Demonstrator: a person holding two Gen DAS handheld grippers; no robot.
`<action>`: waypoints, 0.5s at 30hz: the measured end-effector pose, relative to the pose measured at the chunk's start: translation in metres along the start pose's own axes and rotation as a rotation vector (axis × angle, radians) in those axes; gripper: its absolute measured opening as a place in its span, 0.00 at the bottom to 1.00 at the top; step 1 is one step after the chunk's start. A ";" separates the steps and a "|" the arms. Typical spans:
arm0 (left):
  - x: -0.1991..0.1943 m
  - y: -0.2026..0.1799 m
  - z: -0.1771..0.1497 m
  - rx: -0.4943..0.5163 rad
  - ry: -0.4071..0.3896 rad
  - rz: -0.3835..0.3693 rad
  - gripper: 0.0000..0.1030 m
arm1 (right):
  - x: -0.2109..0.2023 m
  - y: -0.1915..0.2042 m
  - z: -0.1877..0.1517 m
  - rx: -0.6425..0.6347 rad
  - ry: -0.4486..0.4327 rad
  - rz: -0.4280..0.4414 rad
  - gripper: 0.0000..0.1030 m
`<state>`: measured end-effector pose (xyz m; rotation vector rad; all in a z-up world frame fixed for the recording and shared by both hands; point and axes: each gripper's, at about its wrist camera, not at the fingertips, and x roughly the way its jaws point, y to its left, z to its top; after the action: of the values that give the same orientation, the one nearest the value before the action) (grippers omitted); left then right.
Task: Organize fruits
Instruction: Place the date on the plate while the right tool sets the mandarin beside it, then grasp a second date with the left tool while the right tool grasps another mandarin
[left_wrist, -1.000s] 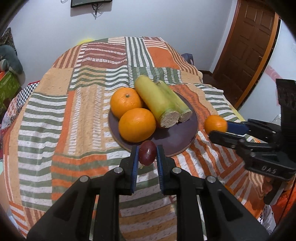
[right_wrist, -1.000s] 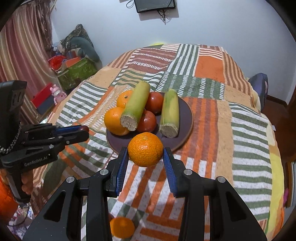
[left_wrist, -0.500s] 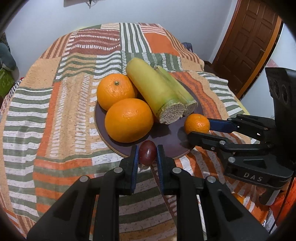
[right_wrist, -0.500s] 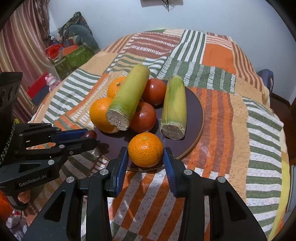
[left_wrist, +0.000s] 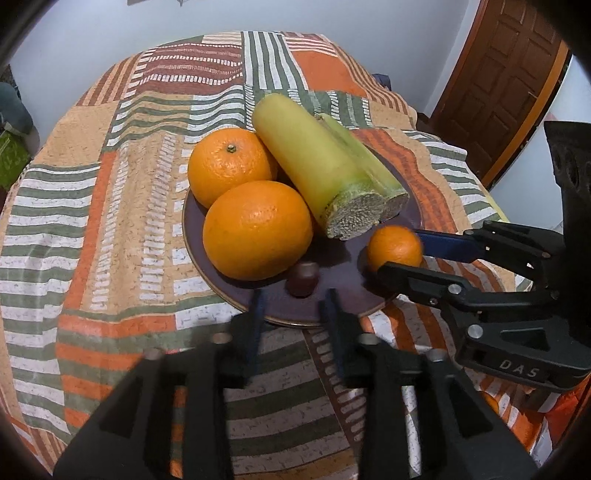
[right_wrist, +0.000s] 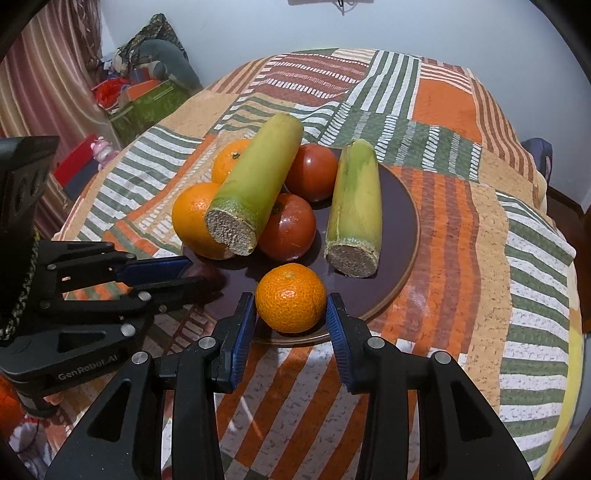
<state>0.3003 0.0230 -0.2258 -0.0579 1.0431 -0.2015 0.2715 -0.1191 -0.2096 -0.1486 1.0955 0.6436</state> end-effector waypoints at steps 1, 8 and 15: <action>-0.002 -0.001 -0.001 0.001 -0.008 0.004 0.40 | -0.001 0.000 0.000 0.000 0.001 0.001 0.36; -0.022 -0.004 -0.007 0.001 -0.032 0.008 0.40 | -0.022 -0.001 -0.004 0.020 -0.027 -0.009 0.38; -0.056 -0.008 -0.017 -0.005 -0.072 0.011 0.40 | -0.060 0.006 -0.016 0.013 -0.080 -0.038 0.38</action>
<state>0.2571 0.0264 -0.1855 -0.0632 0.9722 -0.1857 0.2380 -0.1459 -0.1638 -0.1315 1.0175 0.6033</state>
